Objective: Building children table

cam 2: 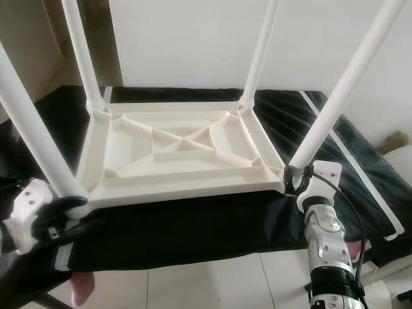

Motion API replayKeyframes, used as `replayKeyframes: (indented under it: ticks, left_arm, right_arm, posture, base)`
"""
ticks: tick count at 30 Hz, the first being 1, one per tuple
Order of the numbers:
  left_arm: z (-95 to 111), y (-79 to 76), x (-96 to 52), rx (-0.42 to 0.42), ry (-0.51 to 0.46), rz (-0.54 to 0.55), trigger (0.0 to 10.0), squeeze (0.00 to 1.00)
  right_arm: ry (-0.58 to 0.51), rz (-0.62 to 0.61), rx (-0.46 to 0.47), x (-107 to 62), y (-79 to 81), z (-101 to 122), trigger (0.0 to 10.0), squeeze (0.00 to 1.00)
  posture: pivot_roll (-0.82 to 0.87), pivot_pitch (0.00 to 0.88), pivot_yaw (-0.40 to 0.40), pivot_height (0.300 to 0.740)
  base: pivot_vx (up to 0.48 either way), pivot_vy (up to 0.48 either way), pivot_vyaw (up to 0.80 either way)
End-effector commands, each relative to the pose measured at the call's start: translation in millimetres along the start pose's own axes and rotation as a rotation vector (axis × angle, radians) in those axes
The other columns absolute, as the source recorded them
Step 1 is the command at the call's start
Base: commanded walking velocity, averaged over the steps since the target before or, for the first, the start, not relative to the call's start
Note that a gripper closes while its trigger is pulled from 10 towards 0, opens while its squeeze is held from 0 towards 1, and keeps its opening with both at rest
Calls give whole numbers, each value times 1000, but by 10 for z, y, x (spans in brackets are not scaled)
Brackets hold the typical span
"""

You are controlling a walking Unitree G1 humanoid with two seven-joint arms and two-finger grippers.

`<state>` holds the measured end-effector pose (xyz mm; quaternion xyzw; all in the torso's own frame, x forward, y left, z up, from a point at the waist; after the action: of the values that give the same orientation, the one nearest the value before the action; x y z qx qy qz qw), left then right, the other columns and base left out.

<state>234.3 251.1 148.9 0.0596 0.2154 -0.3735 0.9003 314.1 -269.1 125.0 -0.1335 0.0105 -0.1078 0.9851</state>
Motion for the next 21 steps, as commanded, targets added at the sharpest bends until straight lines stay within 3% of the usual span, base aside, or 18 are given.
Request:
replayKeyframes:
  ticks: [1, 6, 10, 12, 13, 15, 17, 20, 21]
  left_arm:
    - [-64, 148, -151, -8, 48, 98, 10000, 0]
    - [8, 210, -207, 11, 47, 114, 10000, 0]
    - [13, 445, -371, 19, 70, 219, 10000, 0]
    - [13, 445, -371, 19, 70, 219, 10000, 0]
    - [19, 517, -412, 24, 69, 256, 10000, 0]
    - [96, 691, -457, 40, 30, 359, 10000, 0]
    - [96, 691, -457, 40, 30, 359, 10000, 0]
    - [303, 902, -421, 99, -74, 507, 10000, 0]
    - [303, 902, -421, 99, -74, 507, 10000, 0]
  right_arm:
    - [-19, -131, -2, 0, -317, 41, 10000, 0]
    - [-26, -108, 1, 3, -234, 43, 10000, 0]
    - [-36, -34, 18, -12, -3, 48, 10000, 0]
    - [-36, -34, 18, -12, -3, 48, 10000, 0]
    - [-37, -16, 20, -20, 53, 45, 10000, 0]
    - [-29, 2, 26, -38, 143, 18, 10000, 0]
    - [-29, 2, 26, -38, 143, 18, 10000, 0]
    - [9, -38, 54, -59, 218, -43, 10000, 0]
    - [9, -38, 54, -59, 218, -43, 10000, 0]
  posture:
    - [131, 0, -82, 740]
    - [133, 0, -79, 740]
    - [135, 0, -75, 740]
    - [135, 0, -75, 740]
    - [135, 0, -75, 740]
    - [137, 0, -76, 740]
    - [137, 0, -76, 740]
    - [137, 0, -78, 740]
    - [137, 0, -78, 740]
  base:
    - [0, 0, 0]
    - [0, 0, 0]
    - [0, 0, 0]
    - [0, 0, 0]
    - [0, 0, 0]
    - [0, 0, 0]
    - [0, 0, 0]
    - [0, 0, 0]
    - [0, 0, 0]
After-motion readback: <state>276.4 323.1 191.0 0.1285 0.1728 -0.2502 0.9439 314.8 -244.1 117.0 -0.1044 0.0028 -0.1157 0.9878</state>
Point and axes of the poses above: a point about 5 cm out from each wrist's last joint towards the gripper, its own x axis pointing out of the wrist towards the gripper, its own z axis along the axis of the wrist's last joint, y = z × x, the point moved 1 cm from there along x, pointing out of the wrist towards the gripper, and after that the axes turned 14 degrees about -x, right-handed, at the moved point
